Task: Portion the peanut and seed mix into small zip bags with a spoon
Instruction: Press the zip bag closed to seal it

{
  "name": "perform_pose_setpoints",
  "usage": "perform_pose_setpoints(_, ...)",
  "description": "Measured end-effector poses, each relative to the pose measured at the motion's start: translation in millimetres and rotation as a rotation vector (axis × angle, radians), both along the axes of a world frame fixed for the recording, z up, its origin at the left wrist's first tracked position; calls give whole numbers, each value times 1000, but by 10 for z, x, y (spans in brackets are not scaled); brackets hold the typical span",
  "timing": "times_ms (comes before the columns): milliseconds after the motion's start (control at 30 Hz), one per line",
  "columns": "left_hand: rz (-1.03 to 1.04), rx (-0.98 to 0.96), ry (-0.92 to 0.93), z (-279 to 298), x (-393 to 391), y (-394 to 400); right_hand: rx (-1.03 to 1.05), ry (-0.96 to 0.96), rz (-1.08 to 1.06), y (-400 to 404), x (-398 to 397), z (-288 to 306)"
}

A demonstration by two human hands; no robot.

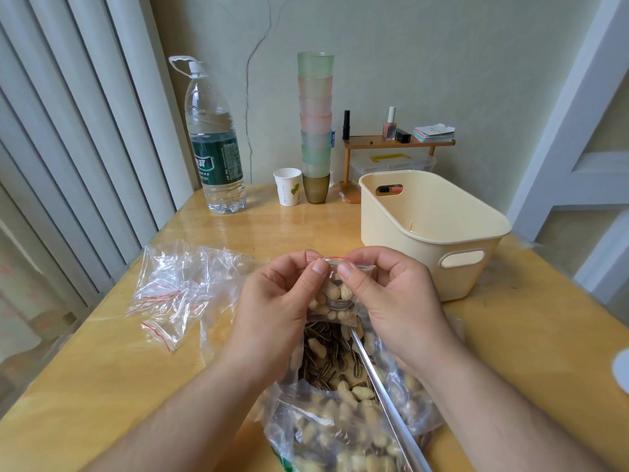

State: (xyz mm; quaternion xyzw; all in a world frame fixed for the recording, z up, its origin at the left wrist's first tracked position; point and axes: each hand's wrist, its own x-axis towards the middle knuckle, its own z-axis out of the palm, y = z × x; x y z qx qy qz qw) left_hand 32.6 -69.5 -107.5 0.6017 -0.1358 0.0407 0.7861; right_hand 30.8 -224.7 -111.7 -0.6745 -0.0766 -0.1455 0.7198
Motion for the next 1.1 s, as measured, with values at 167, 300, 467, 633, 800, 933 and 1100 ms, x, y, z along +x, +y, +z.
perform_pose_setpoints(167,13,-12,-2,25,10,12,13,2,22,6,-19,28)
perform_pose_setpoints(300,-15,-66,31,25,6,6,3,-8,-25,0,-8,15)
perform_pose_setpoints(467,-34,-90,68,16,15,-2,-3,-11,-44,-3,4,-7)
perform_pose_setpoints(633,-27,-61,67,-32,45,6,-2,-17,-49,16,5,-8)
perform_pose_setpoints(800,-34,-66,65,-57,62,-3,-6,5,-29,19,-3,-5)
perform_pose_setpoints(933,-33,-33,35,-55,53,-1,-8,-4,3,29,-19,4)
perform_pose_setpoints(1100,-21,-5,34,-47,23,-15,-32,-18,-40,15,11,-24)
